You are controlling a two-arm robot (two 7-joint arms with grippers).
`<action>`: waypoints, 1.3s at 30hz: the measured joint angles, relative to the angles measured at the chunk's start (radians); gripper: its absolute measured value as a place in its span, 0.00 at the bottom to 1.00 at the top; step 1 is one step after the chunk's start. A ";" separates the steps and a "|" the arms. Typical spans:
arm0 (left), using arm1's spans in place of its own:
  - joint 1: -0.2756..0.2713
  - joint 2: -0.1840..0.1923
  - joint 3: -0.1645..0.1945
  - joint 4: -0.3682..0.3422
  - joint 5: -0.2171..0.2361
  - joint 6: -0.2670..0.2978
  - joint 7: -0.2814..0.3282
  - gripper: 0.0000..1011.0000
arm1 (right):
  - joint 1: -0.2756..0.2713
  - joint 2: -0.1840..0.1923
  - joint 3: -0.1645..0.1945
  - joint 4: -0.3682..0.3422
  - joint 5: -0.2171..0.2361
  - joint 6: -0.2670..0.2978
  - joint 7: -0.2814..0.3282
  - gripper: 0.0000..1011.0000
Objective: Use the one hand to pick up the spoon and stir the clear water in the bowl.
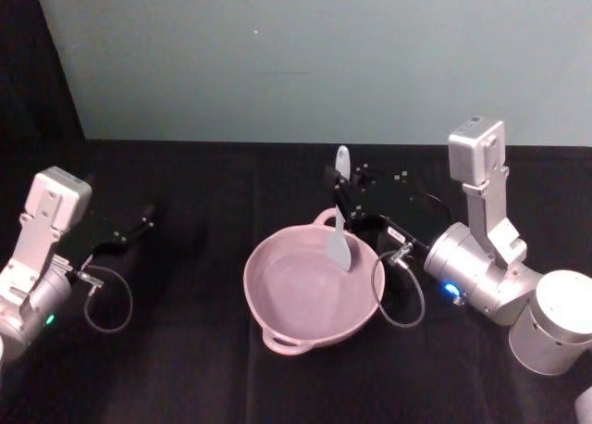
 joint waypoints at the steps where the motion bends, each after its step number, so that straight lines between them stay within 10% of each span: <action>1: 0.000 0.000 0.000 0.000 0.000 0.000 0.000 0.99 | -0.002 0.001 -0.001 -0.003 -0.001 0.001 0.001 0.12; 25: 0.000 0.000 0.000 0.000 0.000 0.000 0.000 0.99 | 0.002 -0.047 -0.105 -0.025 0.006 0.007 0.056 0.12; 39: 0.000 0.000 0.000 0.000 0.000 0.000 0.000 0.99 | 0.065 -0.066 -0.069 0.084 0.006 -0.012 0.026 0.12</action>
